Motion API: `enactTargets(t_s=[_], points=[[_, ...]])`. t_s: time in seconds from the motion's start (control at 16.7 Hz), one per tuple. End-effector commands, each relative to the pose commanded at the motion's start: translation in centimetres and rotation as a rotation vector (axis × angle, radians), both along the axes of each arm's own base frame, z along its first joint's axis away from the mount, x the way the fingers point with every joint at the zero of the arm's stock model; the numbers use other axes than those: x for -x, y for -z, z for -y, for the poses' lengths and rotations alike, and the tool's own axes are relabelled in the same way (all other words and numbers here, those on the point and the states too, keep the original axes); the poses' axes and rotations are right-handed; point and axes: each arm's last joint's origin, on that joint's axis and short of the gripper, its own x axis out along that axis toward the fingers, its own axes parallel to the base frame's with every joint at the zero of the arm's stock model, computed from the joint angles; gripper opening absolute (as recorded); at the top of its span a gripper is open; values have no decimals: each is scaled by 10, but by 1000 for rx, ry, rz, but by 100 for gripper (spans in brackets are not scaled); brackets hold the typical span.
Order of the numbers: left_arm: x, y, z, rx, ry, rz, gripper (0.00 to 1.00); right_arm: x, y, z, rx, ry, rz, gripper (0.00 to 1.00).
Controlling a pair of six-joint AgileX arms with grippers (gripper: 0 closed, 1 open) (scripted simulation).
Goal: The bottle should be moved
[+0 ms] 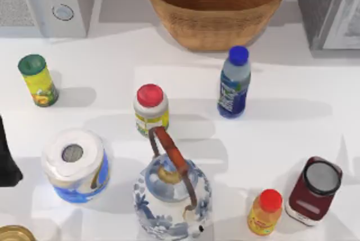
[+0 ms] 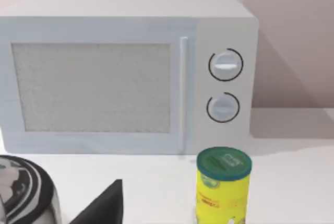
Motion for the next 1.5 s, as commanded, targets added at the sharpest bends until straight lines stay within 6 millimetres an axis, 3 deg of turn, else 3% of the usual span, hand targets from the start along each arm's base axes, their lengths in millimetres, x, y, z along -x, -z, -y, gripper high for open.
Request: enactTargets(t_s=[0.42,0.72,1.14,1.5], points=[[0,0,0,0,0,0,100,-9,-10,-5,13,-74,-6,100],[0,0,0,0,0,0,100,-41,-17,-16,43,-224,-86,100],[0,0,0,0,0,0,100,-109,9,-48,73,-496,-200,100],[0,0,0,0,0,0,100,-149,52,-78,83,-690,-211,100]])
